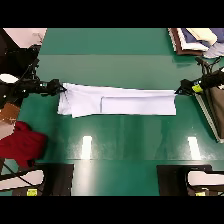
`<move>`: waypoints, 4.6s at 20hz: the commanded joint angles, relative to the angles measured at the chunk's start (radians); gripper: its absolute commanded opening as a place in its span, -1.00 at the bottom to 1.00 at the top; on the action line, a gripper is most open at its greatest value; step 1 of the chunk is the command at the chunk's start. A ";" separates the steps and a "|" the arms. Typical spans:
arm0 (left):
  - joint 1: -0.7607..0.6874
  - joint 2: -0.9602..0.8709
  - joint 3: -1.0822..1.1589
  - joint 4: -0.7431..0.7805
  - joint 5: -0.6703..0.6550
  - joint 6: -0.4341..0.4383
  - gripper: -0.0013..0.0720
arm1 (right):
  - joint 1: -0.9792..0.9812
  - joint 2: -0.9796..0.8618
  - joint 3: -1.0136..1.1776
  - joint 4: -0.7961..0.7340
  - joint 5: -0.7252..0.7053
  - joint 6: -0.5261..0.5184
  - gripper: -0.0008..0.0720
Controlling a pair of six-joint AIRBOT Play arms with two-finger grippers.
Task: Fold the shirts.
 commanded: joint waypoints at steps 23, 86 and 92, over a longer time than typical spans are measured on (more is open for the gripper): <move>0.001 -0.049 0.135 -0.078 -0.143 0.035 -0.89 | -0.170 -0.342 0.116 0.176 0.241 -0.095 0.40; -0.069 -0.037 0.611 0.382 -0.314 -0.160 -0.89 | 0.883 -0.405 0.608 0.387 -0.307 -0.112 0.25; -0.069 -0.037 0.611 0.378 -0.352 -0.159 -0.89 | 0.638 -0.357 0.557 0.252 0.193 -0.073 0.25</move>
